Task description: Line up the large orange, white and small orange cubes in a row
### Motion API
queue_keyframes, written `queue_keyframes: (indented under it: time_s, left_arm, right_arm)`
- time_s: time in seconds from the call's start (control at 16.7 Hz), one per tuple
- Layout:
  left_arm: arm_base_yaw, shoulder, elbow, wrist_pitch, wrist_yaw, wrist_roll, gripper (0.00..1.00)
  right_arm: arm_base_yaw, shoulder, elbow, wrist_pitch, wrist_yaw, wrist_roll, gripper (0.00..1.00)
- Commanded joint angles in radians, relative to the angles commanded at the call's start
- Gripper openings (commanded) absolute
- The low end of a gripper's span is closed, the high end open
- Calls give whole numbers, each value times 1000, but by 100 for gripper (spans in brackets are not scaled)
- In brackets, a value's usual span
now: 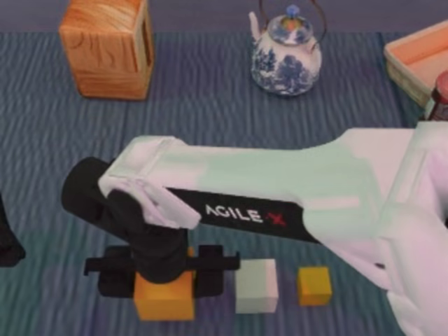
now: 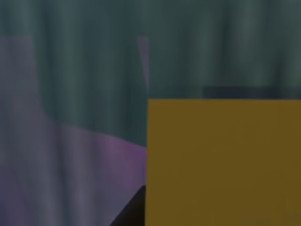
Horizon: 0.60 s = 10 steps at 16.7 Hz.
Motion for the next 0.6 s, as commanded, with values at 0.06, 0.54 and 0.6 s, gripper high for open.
queue_keyframes:
  time_s: [0.06,0.54,0.6]
  left_arm:
    - [0,0,0,0,0,0,100]
    - [0,0,0,0,0,0,100]
    - [0,0,0,0,0,0,100]
  right_arm:
    - [0,0,0,0,0,0,0]
    - [0,0,0,0,0,0,60]
    - [0,0,0,0,0,0,68]
